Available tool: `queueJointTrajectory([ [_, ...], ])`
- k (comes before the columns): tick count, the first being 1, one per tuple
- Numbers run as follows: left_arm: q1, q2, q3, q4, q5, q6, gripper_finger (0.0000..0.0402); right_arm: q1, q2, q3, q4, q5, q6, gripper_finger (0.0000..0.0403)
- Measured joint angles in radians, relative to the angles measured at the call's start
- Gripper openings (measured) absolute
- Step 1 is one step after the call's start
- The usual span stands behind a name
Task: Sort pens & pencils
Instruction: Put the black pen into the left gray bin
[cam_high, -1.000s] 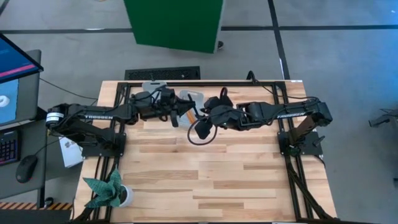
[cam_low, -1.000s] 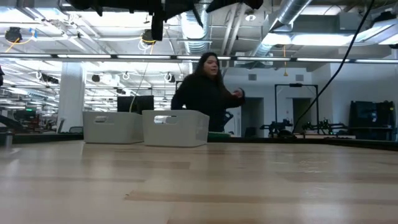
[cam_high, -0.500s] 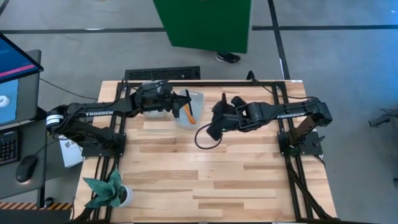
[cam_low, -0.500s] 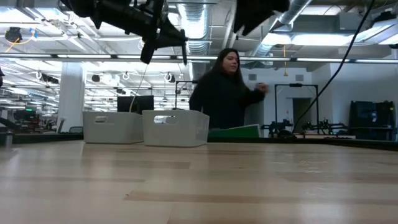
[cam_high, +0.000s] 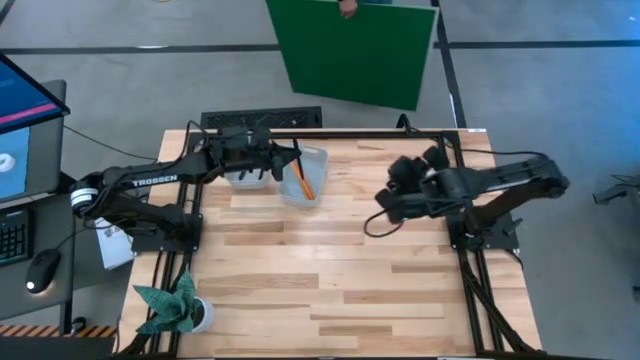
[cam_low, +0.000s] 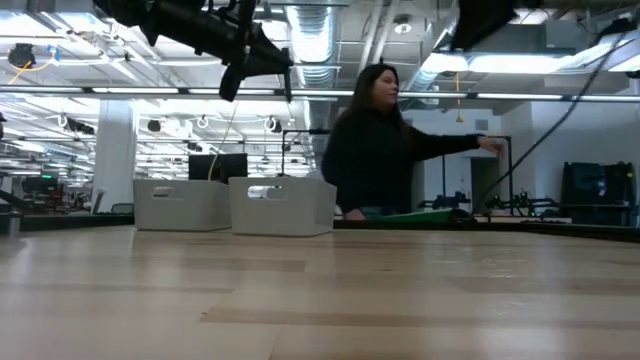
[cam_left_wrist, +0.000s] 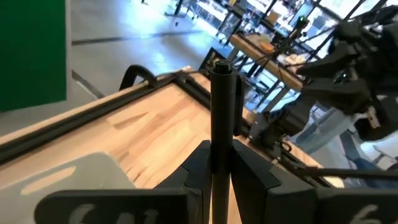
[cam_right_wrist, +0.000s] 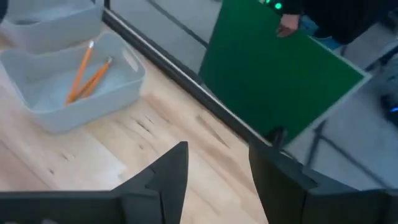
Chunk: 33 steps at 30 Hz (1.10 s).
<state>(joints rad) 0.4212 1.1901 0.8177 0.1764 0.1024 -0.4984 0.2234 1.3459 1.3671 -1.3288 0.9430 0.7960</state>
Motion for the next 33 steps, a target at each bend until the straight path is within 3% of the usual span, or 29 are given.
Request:
queueJointTrajectory([
  [9, 0.062, -0.027, -0.001, -0.069, 0.016, 0.004, 0.0036, -0.001, -0.357, -0.48, 0.475, -0.195, -0.059, 0.0194],
  [16, 0.137, -0.029, -0.001, -0.189, -0.098, -0.012, 0.0036, -0.001, -0.512, -0.764, 0.834, -0.314, -0.082, 0.0193],
  [21, 0.212, -0.028, -0.001, -0.301, -0.186, -0.031, 0.0036, -0.003, -0.524, -0.834, 0.931, -0.344, -0.08, 0.0194],
  [33, 0.354, -0.028, -0.001, -0.487, -0.245, -0.027, 0.0036, -0.025, -0.508, -0.833, 0.98, -0.343, -0.087, 0.0194],
])
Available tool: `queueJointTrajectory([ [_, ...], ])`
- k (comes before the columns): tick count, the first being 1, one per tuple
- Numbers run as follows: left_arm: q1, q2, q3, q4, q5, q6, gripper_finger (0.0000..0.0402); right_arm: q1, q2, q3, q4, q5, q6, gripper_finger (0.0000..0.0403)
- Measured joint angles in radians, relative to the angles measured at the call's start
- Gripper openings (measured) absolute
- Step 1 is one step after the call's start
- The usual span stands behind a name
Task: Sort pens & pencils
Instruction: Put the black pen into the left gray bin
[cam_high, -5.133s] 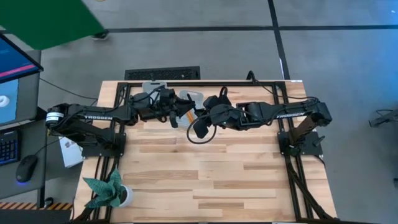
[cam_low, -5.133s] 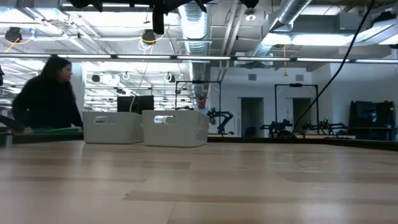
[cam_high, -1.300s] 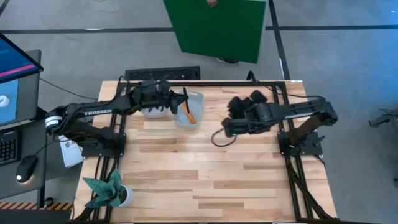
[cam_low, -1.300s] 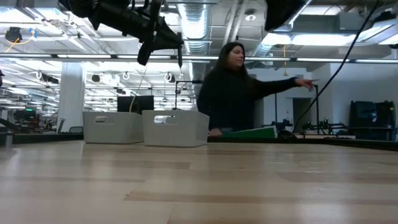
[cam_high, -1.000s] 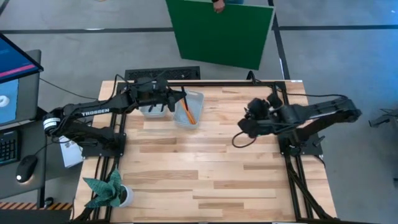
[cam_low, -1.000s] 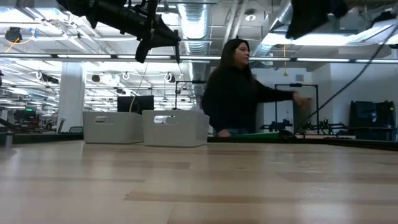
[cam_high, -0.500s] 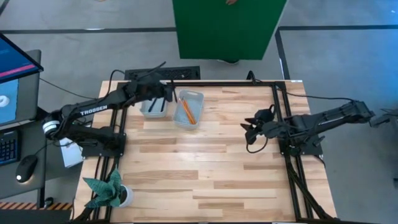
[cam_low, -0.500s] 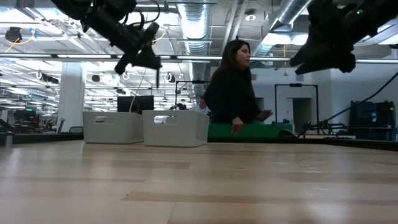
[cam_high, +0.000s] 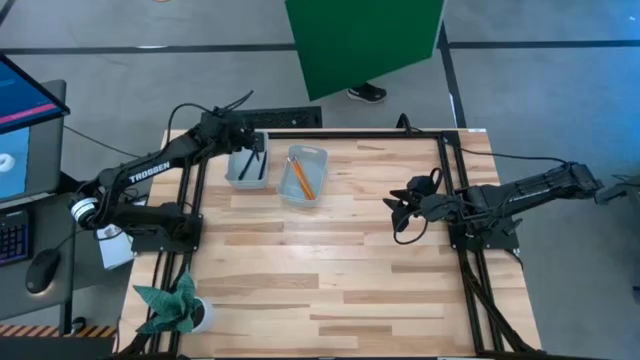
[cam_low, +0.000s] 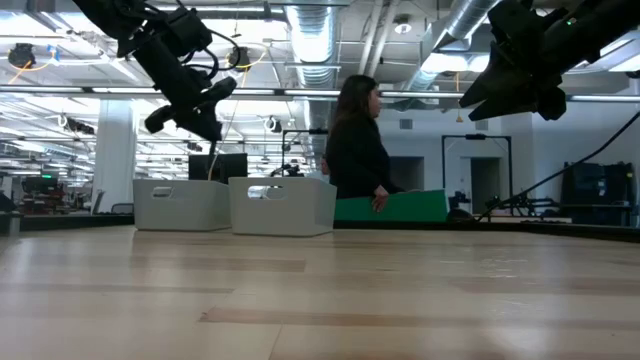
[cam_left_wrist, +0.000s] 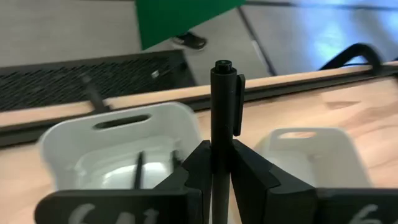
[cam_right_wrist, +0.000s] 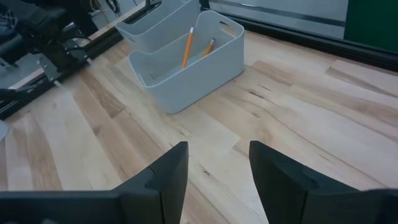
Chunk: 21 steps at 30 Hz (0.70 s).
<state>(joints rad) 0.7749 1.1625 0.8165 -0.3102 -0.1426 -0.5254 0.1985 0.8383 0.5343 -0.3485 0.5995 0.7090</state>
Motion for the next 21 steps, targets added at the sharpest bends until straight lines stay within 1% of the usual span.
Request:
queueJointTrajectory([
  [3, 0.026, 0.004, 0.0, -0.051, -0.004, 0.0, 0.0036, -0.008, 0.0, 0.0, 0.0, 0.0, 0.0, 0.0192],
  [7, 0.042, 0.057, -0.001, -0.086, -0.004, -0.006, 0.0036, -0.02, 0.0, 0.0, 0.0, 0.0, -0.001, 0.0193],
  [15, 0.04, 0.208, -0.001, -0.033, 0.035, -0.03, 0.0038, -0.031, 0.0, 0.0, 0.0, 0.0, -0.002, 0.0192],
  [21, 0.04, 0.271, -0.001, 0.003, 0.059, -0.036, 0.0042, -0.031, 0.0, 0.0, -0.001, 0.0, -0.002, 0.0194],
])
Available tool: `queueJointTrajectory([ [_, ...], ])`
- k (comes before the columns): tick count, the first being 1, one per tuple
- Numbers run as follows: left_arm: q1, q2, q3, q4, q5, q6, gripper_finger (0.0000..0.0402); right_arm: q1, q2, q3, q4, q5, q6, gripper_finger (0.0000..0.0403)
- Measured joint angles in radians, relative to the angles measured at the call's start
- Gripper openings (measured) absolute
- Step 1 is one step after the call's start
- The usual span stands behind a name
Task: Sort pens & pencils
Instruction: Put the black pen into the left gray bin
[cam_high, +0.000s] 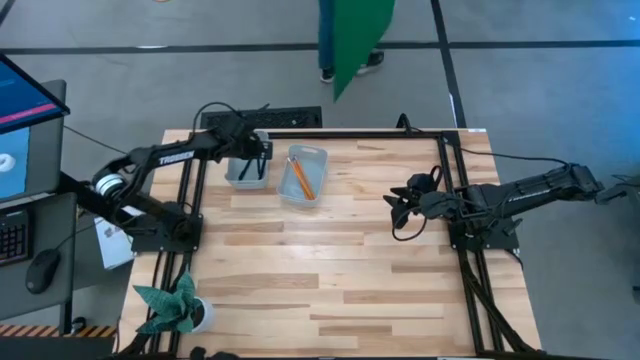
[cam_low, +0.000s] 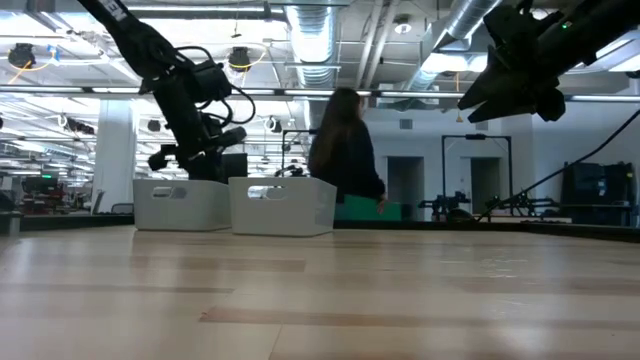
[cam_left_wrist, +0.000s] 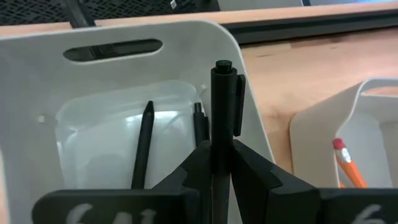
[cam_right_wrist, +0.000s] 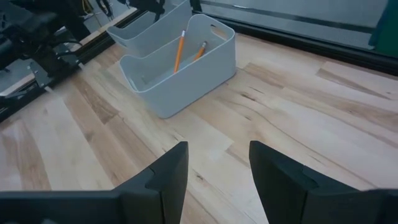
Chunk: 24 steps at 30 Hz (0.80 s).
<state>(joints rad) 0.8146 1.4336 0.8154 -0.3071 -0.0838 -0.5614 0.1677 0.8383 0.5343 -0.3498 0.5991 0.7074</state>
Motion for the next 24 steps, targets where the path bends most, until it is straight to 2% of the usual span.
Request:
queueJointTrajectory([
  [24, 0.0, 0.007, 0.0, 0.096, 0.072, 0.014, 0.0043, 0.0, 0.0, 0.0, -0.009, 0.0, 0.0, 0.0194],
])
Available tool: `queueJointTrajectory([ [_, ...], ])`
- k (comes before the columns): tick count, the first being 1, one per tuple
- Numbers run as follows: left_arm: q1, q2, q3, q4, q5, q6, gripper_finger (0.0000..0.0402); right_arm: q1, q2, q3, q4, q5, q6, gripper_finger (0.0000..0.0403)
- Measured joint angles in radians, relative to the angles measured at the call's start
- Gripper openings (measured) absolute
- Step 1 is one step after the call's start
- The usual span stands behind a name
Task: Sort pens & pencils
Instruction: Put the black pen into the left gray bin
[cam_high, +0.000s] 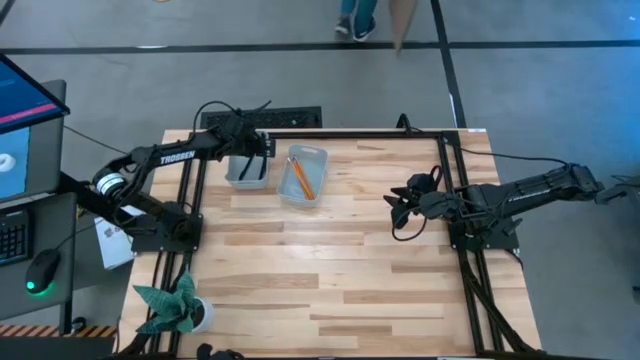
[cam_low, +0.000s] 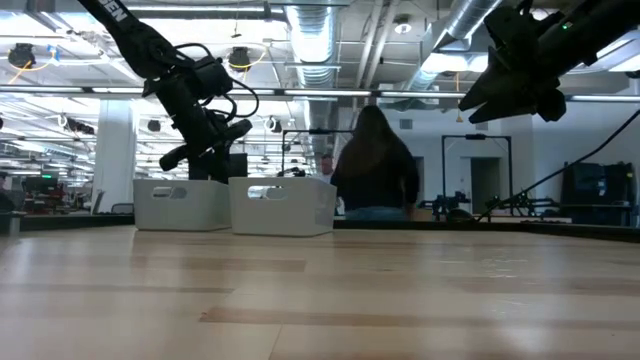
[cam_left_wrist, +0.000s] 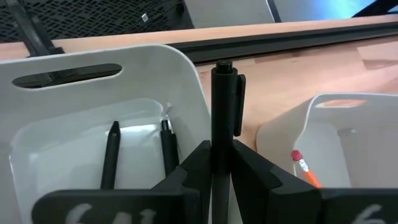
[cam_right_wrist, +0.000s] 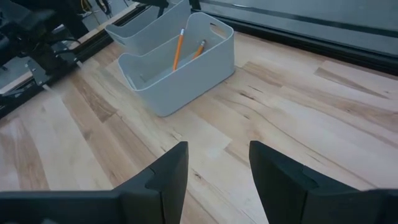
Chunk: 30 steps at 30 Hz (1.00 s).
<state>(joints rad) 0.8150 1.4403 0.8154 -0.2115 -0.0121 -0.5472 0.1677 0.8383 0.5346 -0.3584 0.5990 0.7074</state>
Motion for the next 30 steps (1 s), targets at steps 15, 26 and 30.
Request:
queueJointTrajectory([
  [15, -0.003, 0.0, 0.0, -0.016, -0.001, 0.003, 0.0043, 0.0, 0.0, 0.0, 0.0, 0.0, 0.0, 0.0194],
  [26, -0.003, 0.0, 0.0, -0.02, -0.021, -0.105, 0.0044, 0.0, 0.0, 0.0, 0.0, 0.0, 0.0, 0.0194],
  [30, -0.003, 0.0, 0.001, -0.049, -0.021, -0.105, 0.0044, 0.0, 0.0, 0.0, 0.0, 0.0, 0.0, 0.0192],
])
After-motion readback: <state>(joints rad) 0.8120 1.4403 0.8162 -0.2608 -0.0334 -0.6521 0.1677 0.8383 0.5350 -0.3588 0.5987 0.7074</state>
